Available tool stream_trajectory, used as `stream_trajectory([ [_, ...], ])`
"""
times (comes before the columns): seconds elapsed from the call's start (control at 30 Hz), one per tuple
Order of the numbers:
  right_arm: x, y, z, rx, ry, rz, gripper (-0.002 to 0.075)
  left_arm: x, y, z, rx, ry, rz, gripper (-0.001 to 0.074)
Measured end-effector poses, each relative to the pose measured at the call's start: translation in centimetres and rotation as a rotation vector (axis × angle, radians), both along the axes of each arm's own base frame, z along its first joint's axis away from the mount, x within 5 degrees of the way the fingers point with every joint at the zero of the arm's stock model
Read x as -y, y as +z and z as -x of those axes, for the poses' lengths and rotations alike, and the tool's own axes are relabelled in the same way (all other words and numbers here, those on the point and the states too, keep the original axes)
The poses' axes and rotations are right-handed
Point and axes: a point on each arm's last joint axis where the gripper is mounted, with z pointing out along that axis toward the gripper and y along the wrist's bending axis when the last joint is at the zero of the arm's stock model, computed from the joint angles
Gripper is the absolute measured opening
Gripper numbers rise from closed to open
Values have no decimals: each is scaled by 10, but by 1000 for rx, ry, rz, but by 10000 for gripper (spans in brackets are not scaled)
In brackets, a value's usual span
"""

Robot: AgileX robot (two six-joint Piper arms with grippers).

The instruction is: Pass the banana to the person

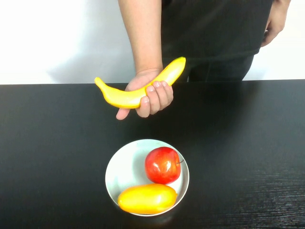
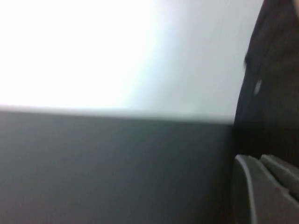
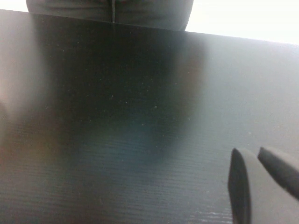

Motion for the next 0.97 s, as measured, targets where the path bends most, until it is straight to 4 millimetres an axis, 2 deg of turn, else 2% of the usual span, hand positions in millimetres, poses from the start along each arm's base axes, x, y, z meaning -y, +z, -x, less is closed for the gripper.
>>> stream_trajectory([
  [0.1, 0, 0, 0, 0, 0, 0, -7, -1, -13, 2, -150, 5, -10, -3],
  [0.17, 0, 0, 0, 0, 0, 0, -7, -1, -15, 3, -170, 6, -10, -3],
  [0.87, 0, 0, 0, 0, 0, 2, -8, -1, -15, 3, -175, 7, -6, -3],
  [0.9, 1, 4, 0, 66, -9, 7, -7, -1, -15, 3, -175, 7, -6, -3],
  [0.97, 1, 4, 0, 66, -9, 7, -7, -1, -15, 3, -175, 7, -6, -3],
])
